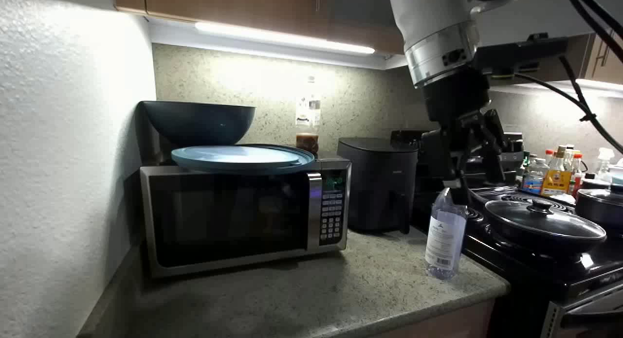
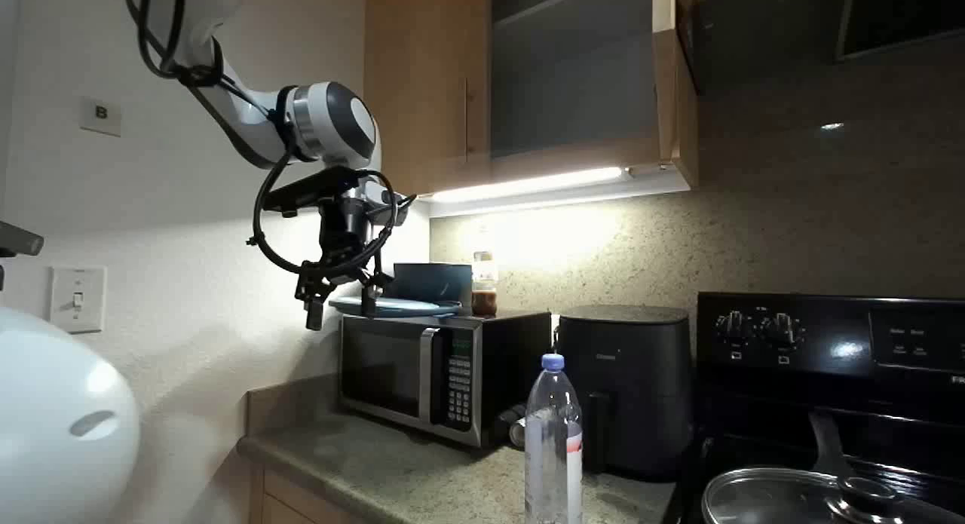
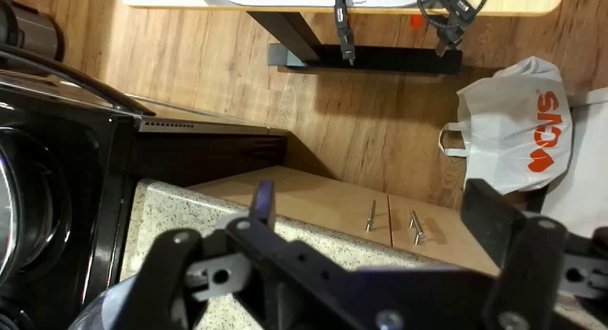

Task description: Pick up the lids from the top of the microwave and put them inside the open upper cabinet

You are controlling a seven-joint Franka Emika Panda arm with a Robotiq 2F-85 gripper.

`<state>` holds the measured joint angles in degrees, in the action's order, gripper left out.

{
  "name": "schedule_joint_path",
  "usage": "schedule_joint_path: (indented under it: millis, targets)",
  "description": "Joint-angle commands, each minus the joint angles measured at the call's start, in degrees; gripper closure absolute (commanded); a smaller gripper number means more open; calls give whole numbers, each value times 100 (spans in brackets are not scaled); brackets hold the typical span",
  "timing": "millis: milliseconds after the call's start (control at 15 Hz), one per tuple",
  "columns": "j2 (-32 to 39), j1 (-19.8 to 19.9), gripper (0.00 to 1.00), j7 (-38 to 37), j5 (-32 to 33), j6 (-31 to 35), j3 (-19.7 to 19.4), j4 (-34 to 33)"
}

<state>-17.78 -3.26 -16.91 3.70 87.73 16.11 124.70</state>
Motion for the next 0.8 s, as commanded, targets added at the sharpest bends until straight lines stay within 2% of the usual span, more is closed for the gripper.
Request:
schedule_joint_path:
  millis: [0,400,733]
  targets:
    - [19,-167,0,-42,36,-13,-145,-11]
    - [19,-167,0,-42,36,-13,-145,-11]
    - [520,-202,0,-316,-183,298,-192,-572]
